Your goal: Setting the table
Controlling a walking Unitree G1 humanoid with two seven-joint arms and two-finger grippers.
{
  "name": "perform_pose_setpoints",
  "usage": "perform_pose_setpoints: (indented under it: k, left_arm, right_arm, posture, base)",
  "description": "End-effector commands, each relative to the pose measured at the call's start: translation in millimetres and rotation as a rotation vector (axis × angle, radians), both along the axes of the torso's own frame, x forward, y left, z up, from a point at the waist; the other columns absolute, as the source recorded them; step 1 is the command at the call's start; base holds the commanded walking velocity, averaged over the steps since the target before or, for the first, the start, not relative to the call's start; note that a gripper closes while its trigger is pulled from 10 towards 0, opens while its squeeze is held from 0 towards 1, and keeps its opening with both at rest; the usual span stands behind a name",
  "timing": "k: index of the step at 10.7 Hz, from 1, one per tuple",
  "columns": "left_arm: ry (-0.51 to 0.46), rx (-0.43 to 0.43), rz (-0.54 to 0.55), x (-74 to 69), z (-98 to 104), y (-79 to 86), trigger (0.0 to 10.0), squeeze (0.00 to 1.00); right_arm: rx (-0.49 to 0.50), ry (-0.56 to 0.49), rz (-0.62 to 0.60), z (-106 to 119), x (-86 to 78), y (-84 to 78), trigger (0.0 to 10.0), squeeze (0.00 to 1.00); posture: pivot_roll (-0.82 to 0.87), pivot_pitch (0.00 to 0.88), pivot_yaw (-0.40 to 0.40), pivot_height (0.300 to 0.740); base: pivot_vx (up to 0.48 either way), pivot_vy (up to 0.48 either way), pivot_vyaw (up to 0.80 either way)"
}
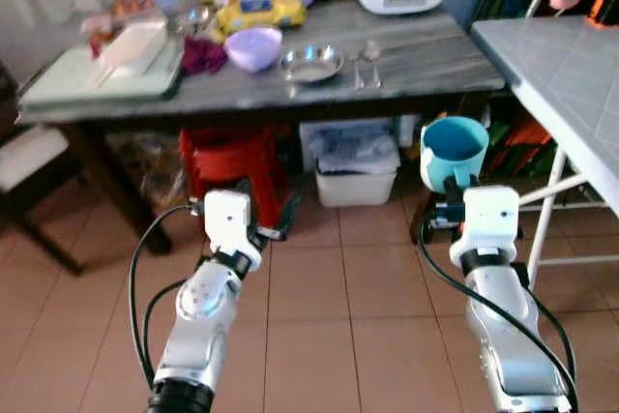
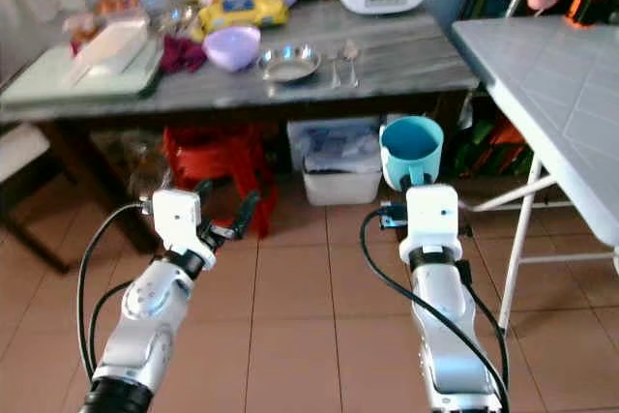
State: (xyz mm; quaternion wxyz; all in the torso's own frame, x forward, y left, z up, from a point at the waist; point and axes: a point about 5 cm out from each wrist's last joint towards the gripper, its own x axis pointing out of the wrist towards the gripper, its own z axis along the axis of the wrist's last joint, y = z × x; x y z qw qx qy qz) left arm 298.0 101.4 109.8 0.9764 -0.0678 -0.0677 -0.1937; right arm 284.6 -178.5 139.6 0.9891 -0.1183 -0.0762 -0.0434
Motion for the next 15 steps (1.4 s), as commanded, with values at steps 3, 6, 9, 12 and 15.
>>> perform_pose_setpoints:
  k: [3,6,9,12,15]
  left_arm:
    - [-0.012,0.001,-0.021,-0.3,4.6,-7.7,10.0,0.00]
    - [-0.003,0.003,-0.029,-2.1,2.8,-8.7,10.0,0.00]
    - [0.002,0.005,-0.038,-2.2,1.9,-8.9,10.0,0.00]
    - [0.007,0.008,-0.046,-2.1,1.3,-8.8,10.0,0.00]
    - [0.005,0.011,-0.047,-1.4,1.8,-8.6,10.0,0.00]
  right_arm:
    - [-0.011,-0.036,-0.013,8.4,2.1,-3.4,10.0,0.00]
    - [-0.017,-0.034,-0.015,8.1,0.3,-3.2,10.0,0.00]
    - [0.002,-0.021,-0.019,4.9,-0.2,-3.2,10.0,0.00]
    - [0.028,-0.009,-0.026,3.1,2.0,-3.8,10.0,0.00]
    - [0.034,-0.007,-0.021,2.8,3.4,-1.9,10.0,0.00]
  posture:
    - [-0.25,0.068,0.066,0.740]
    - [-0.25,0.069,0.064,0.740]
    - [-0.25,0.070,0.065,0.740]
    - [-0.24,0.066,0.066,0.740]
    - [-0.24,0.062,0.066,0.740]
  base:
    - [0.359,0.000,0.00]
    - [0.364,0.000,0.33]
    - [0.371,0.000,0.31]
    - [0.369,0.000,-0.73]
    - [0.370,0.000,-0.74]
